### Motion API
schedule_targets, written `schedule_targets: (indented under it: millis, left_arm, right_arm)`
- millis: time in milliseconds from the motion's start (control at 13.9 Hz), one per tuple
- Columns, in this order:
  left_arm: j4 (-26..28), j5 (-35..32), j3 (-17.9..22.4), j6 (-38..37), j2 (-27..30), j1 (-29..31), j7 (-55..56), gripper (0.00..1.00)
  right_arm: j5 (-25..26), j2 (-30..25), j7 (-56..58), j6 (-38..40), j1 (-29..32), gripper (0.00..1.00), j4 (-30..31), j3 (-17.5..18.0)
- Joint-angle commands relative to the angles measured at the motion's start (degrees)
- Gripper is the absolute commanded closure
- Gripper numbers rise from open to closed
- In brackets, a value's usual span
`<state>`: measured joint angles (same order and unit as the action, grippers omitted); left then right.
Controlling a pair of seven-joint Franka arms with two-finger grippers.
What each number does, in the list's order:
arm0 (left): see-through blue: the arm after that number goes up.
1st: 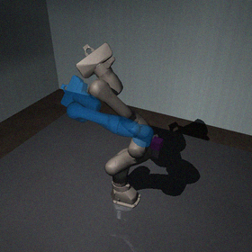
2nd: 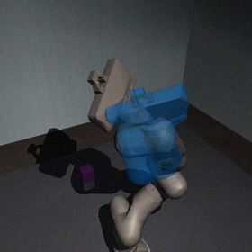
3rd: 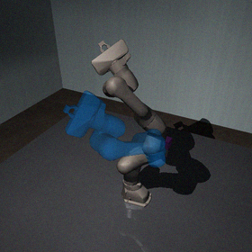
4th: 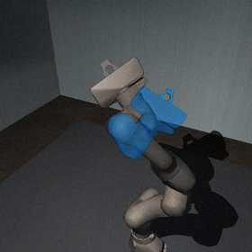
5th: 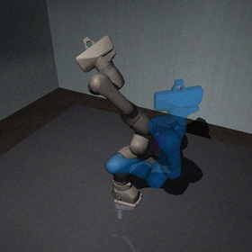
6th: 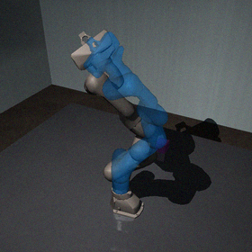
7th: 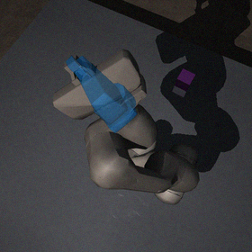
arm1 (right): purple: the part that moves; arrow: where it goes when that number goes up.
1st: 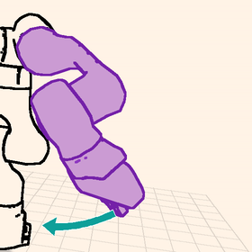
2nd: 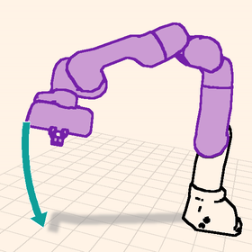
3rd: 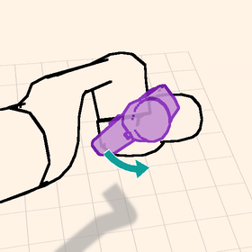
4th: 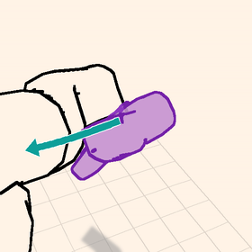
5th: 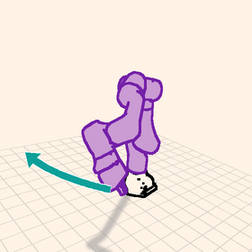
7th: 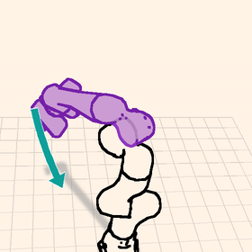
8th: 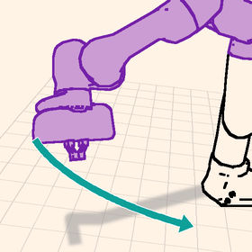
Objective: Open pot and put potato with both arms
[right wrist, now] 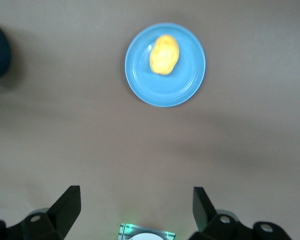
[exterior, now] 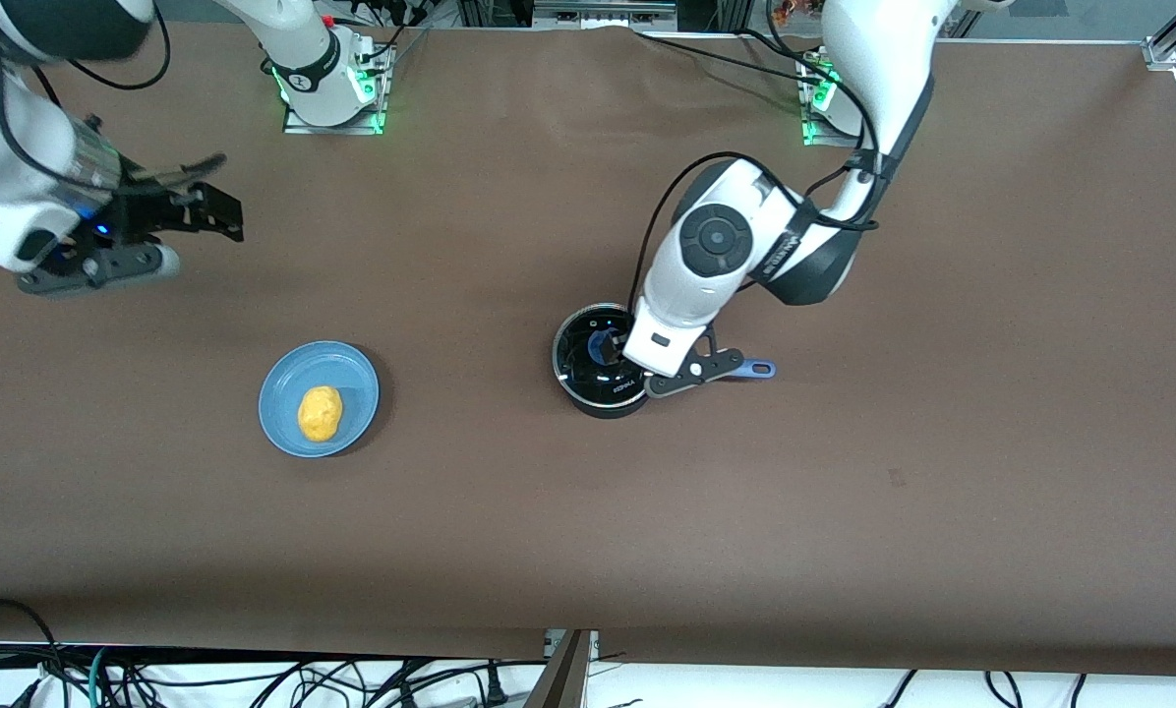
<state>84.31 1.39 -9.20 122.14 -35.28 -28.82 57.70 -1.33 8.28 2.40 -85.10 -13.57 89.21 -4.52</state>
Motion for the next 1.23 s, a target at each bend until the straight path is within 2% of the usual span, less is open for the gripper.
schedule_targets:
  millis: [0, 216, 433, 722, 938, 1155]
  left_arm:
    - [-3.97, -3.05, 0.23, 0.38, -3.38, -2.99, 5.40, 0.00]
    - [-4.41, -3.14, 0.32, 0.37, -4.26, -4.57, 5.94, 0.00]
    - [-7.22, -5.15, 0.23, 0.20, -6.20, -5.45, 6.38, 0.00]
    - [-6.52, -10.16, 0.23, 0.29, -6.73, -5.46, 6.29, 0.00]
    - [-6.43, -10.61, 0.23, 0.38, -7.08, -5.46, 6.29, 0.00]
    - [-6.43, -10.44, 0.15, 0.29, -6.99, -5.37, 6.38, 0.31]
  right_arm:
    - [-0.08, 5.76, -0.11, -0.50, 1.26, 0.01, -1.14, -0.05]
    - [-0.25, 12.61, -0.82, -12.68, 2.76, 0.01, 0.61, -0.05]
    - [-0.78, 20.17, -3.88, -22.27, 3.02, 0.01, 0.53, -0.05]
    - [-0.96, 27.82, -11.00, -31.52, 2.67, 0.01, -0.09, 0.03]
    - [-1.74, 29.95, -11.37, -34.87, 3.03, 0.01, -0.09, 0.04]
    - [-5.16, 31.44, -11.45, -35.40, 3.03, 0.01, -0.09, 0.04]
